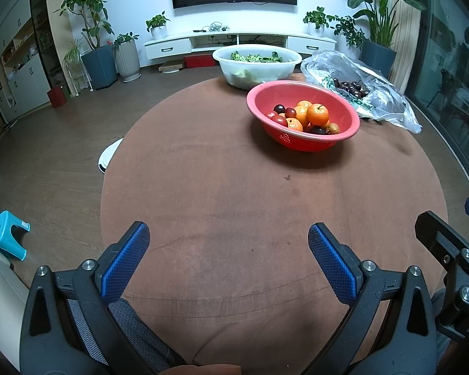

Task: Organize fruits

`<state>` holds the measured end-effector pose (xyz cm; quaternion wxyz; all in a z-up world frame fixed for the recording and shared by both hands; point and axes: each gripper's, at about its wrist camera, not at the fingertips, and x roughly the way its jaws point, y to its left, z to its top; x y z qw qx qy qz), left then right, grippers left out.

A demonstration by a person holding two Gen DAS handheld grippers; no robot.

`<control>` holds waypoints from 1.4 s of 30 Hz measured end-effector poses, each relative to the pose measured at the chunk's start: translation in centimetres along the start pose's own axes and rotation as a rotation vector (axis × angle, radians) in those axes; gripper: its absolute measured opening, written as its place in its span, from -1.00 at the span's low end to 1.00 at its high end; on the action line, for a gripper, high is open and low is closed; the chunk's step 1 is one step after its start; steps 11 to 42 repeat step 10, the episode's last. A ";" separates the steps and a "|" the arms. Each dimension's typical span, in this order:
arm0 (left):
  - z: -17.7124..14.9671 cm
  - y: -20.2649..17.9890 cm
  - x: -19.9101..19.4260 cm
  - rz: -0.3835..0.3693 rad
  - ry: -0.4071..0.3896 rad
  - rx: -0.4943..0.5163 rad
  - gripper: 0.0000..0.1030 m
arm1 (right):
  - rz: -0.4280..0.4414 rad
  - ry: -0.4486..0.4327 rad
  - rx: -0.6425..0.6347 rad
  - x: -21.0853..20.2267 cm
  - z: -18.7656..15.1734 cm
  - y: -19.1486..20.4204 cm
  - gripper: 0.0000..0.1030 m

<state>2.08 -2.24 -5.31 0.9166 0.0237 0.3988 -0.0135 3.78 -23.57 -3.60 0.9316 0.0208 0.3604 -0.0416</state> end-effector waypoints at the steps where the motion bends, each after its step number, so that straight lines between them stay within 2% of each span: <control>1: 0.0 0.0 0.0 -0.001 0.000 0.000 0.99 | 0.000 0.001 0.000 0.0 0.0 0.0 1.00; 7: -0.3 0.0 -0.5 -0.002 -0.030 0.012 0.99 | 0.000 0.002 0.002 0.1 -0.2 0.0 1.00; 42: -0.2 0.2 -0.6 -0.017 -0.024 0.009 0.99 | 0.000 0.003 0.002 0.1 -0.2 0.0 1.00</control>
